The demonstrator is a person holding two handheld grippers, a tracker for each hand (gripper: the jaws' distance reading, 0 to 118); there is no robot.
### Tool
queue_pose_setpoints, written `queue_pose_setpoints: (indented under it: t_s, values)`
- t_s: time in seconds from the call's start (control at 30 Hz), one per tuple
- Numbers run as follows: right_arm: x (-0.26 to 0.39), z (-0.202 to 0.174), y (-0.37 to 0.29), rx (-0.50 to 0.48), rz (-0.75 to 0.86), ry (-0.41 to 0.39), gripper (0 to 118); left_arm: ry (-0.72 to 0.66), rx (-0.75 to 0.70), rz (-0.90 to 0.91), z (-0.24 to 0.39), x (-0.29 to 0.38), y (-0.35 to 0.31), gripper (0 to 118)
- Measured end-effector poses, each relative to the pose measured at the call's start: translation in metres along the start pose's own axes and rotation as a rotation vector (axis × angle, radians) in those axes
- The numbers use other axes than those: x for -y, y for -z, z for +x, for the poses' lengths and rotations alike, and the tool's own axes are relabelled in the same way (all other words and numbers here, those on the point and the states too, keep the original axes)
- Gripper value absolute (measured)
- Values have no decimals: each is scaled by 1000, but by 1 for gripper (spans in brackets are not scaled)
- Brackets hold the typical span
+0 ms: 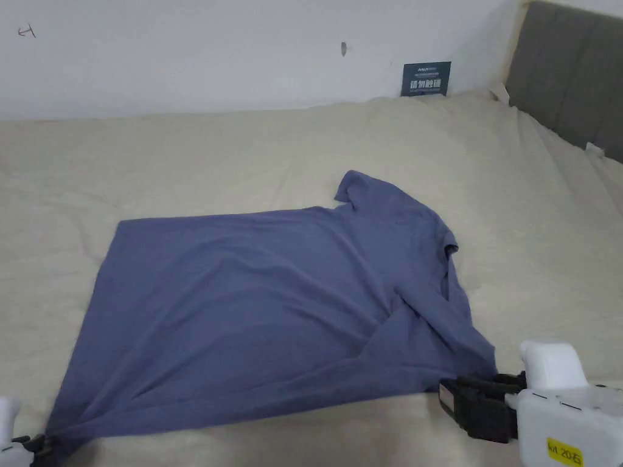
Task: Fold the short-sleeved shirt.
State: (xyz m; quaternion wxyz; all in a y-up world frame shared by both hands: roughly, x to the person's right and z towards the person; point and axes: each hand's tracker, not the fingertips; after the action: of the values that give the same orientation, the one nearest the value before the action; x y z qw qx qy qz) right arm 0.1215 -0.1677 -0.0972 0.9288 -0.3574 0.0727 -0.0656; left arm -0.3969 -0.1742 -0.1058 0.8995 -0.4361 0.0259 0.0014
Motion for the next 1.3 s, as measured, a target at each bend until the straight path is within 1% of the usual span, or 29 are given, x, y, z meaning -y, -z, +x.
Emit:
queue_pose_setpoints:
  t_s: [0.07, 0.2, 0.27, 0.3, 0.33, 0.37, 0.4, 0.43, 0.47, 0.5, 0.57, 0.67, 0.73, 0.8, 0.93, 1.03, 1.17, 1.2, 1.23, 1.27, 1.3]
  values:
    - [-3, 4, -4, 17, 38, -7, 84, 4, -2, -4, 1, -2, -1, 3]
    - [-12, 17, -3, 34, 54, 20, 84, 28, -12, -10, 2, -2, 0, 3]
    - [-16, 23, 5, 69, 35, 43, 84, 30, -16, -13, 2, -3, 2, 3]
    - [-17, 25, 9, 63, 34, 49, 84, 30, -16, -16, 2, -3, 3, 3]
    - [-18, 29, 13, 54, 31, 64, 81, 28, -17, -16, 2, -3, 4, 3]
    - [-19, 30, 15, 39, 28, 76, 58, 24, -16, -18, 2, -3, 4, 3]
    - [-20, 30, 19, 17, 6, 84, 14, 20, -14, -21, 1, -3, 5, 3]
    - [-18, 29, 27, 64, -11, 108, 0, 16, -14, -24, 1, -3, 6, 3]
    - [-19, 29, 35, 75, -41, 98, 0, 10, -9, -27, 0, -2, 6, 3]
    - [-18, 32, 38, 34, -67, 89, 0, 6, -8, -27, 0, -1, 6, 3]
    - [-18, 33, 29, 11, -34, 116, 0, -11, -4, -28, -2, -1, 5, 3]
    - [-22, 39, 20, -22, -11, 131, 0, -24, 2, -27, -4, -2, 5, 3]
    - [-28, 39, 17, -24, -12, 133, 0, -23, -3, -27, -3, -7, 4, 3]
    - [-35, 39, 15, -10, -6, 116, 0, -16, -2, -23, -4, -14, 2, 3]
    - [-66, 41, 17, -19, 26, 111, 0, -55, 35, 16, -11, -48, -1, 3]
    - [-98, 36, 28, 59, 57, 35, 0, -3, -3, 42, -7, -86, 7, 3]
    - [-140, 37, 59, 40, 64, 56, 0, 22, 41, 40, -1, -146, 35, 3]
    - [-149, 36, 69, 68, 62, 54, 0, 19, 40, 34, 0, -158, 45, 3]
    - [-157, 36, 81, 113, 47, 29, 0, 29, 27, 10, 1, -169, 59, 3]
    - [-164, 33, 93, 132, 41, 25, 0, 37, 0, -11, 3, -178, 72, 3]
    - [-167, 33, 105, 128, 29, 22, 0, 57, -12, -32, 6, -182, 80, 3]
